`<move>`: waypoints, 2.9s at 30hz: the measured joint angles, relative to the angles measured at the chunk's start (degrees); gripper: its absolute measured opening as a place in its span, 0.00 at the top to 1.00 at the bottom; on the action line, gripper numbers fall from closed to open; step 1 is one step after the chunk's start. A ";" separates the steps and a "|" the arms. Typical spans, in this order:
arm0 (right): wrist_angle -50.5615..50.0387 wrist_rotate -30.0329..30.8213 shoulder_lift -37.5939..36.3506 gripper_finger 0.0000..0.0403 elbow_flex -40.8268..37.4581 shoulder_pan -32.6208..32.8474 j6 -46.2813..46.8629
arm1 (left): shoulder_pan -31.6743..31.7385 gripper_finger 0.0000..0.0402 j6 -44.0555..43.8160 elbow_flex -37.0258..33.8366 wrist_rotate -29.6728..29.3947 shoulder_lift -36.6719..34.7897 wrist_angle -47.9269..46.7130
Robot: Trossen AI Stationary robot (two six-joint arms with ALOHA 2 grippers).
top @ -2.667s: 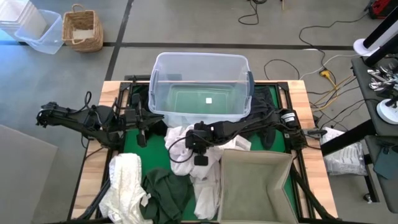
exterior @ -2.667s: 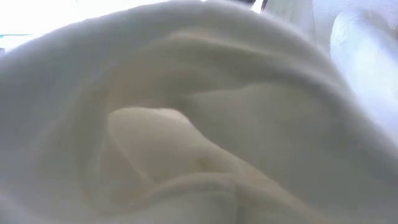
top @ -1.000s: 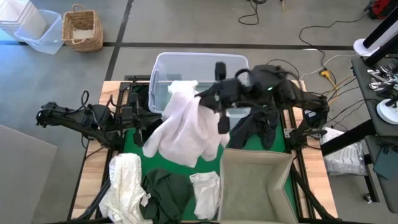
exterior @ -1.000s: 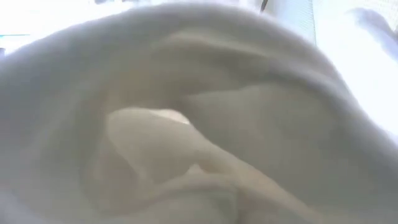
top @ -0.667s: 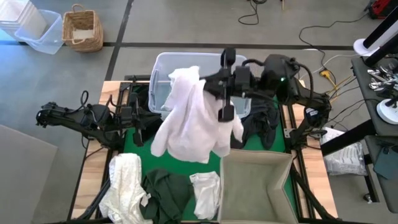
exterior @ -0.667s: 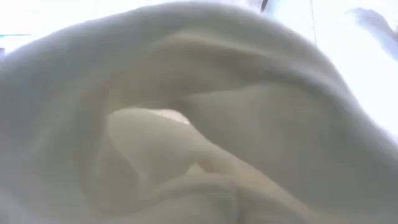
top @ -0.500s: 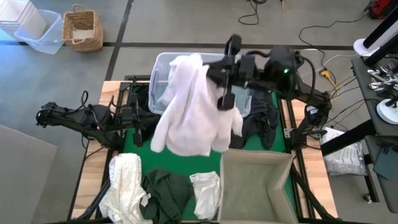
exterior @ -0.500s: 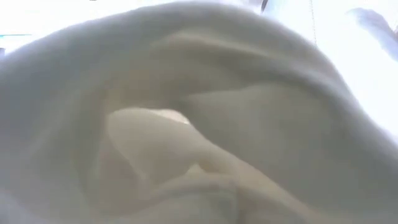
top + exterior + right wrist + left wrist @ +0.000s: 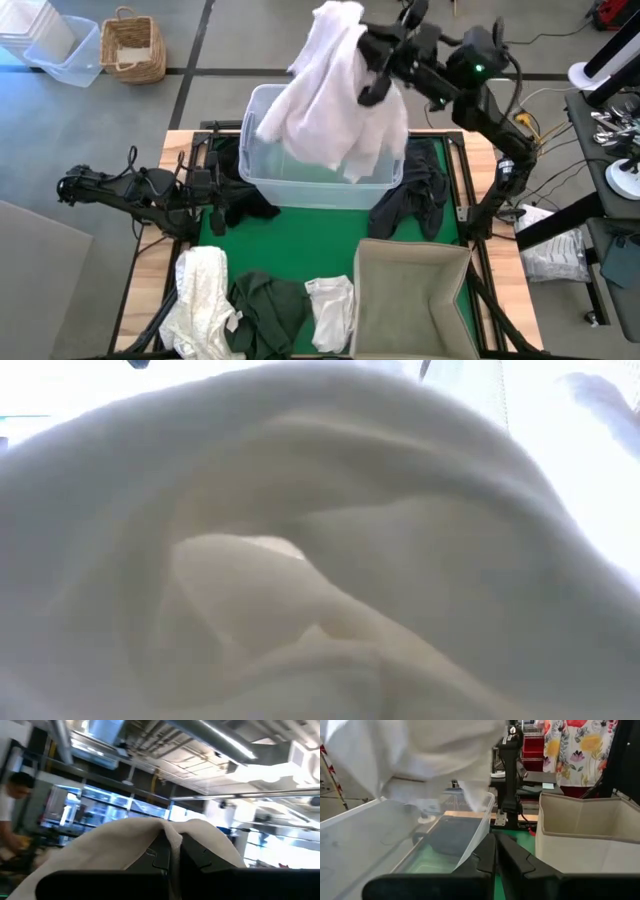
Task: Sort clothes
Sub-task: Put the top white shirt into the transparent laundry bin
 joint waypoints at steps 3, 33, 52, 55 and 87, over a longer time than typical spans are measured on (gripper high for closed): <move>-0.91 -0.03 0.79 0.98 0.00 -3.78 0.81 | 0.00 1.00 0.00 0.00 0.00 -0.28 -0.04; -19.13 -16.96 13.66 0.98 -0.15 -11.11 13.73 | 0.00 1.00 0.85 0.00 -0.02 -0.33 -0.07; -46.64 -16.86 13.62 0.98 -0.15 -11.11 10.44 | -0.02 1.00 0.85 0.00 -0.02 -0.09 -0.04; -50.46 -16.78 13.66 0.98 -0.15 -11.11 10.29 | -0.02 1.00 0.85 0.00 -0.02 -0.09 -0.04; -78.93 -16.57 13.68 0.98 -7.37 -11.11 15.05 | -0.02 1.00 0.85 -0.02 -0.02 0.17 -0.02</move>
